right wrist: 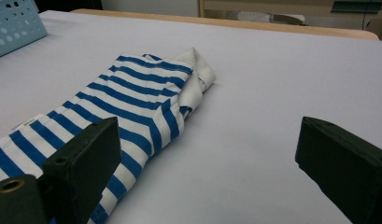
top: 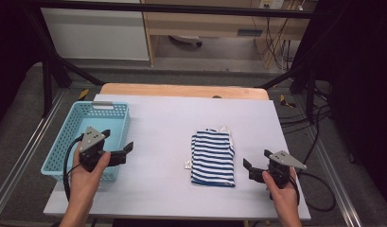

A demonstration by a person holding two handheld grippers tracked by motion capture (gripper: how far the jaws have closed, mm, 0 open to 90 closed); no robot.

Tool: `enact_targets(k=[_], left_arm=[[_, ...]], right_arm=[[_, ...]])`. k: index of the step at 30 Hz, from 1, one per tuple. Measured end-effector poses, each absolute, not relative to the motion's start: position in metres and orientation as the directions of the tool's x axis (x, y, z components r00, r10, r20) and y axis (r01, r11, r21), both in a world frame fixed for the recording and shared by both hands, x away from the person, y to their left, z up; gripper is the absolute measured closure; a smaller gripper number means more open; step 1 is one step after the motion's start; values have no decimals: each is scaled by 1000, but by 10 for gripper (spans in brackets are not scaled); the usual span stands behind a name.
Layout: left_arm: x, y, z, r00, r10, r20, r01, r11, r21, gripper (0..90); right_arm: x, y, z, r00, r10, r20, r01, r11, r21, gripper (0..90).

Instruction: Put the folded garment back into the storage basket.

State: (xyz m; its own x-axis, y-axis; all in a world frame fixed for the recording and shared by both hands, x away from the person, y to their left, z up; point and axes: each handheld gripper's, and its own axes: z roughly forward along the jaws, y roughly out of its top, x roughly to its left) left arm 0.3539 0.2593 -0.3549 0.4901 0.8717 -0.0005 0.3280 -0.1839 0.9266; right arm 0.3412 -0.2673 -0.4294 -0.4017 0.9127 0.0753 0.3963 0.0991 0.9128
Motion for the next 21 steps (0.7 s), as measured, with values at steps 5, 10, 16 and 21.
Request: enact_targets(k=[5, 10, 16, 21], left_arm=[[353, 271, -354, 472, 882, -18, 338, -162, 927, 53], [355, 274, -355, 475, 879, -33, 363, -161, 918, 53], [355, 274, -356, 489, 872, -38, 363, -163, 917, 53], [355, 276, -356, 487, 872, -43, 367, -160, 916, 53]], right_arm=[[345, -264, -430, -361, 929, 77, 425, 91, 901, 76], [348, -259, -427, -334, 939, 76, 464, 93, 881, 93], [348, -257, -423, -356, 928, 110, 508, 93, 856, 108], [347, -255, -423, -368, 924, 107, 526, 112, 843, 105]])
